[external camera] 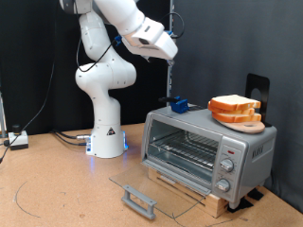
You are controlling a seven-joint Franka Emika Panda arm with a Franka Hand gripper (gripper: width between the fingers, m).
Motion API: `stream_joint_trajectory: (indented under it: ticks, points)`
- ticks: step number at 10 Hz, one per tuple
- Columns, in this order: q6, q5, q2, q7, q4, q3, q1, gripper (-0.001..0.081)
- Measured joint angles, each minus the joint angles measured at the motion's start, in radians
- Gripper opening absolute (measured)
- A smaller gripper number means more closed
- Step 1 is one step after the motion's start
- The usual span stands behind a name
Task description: Make a piece of toast with the oven
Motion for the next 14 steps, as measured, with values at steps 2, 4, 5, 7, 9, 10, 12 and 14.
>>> stream_joint_trajectory:
  ticks: [2,4,5,7,9,10,12,14]
  points:
    - [0.076,0.0,-0.033,0.075,-0.059,0.089,0.0,0.0808]
    - [0.157,0.018,-0.061,0.116,-0.126,0.172,0.002,0.0808]
    - [0.175,0.024,-0.068,0.123,-0.151,0.197,0.002,0.0808]
    - [0.21,0.035,-0.068,0.124,-0.199,0.227,0.002,0.0808]
    - [0.275,0.04,-0.065,0.124,-0.25,0.24,0.002,0.0808]
    - [0.299,0.041,-0.059,0.12,-0.27,0.243,0.002,0.0808]
    - [0.343,0.066,-0.039,0.082,-0.293,0.245,0.007,0.0808]
    - [0.38,0.099,-0.014,0.04,-0.297,0.249,0.022,0.0808]
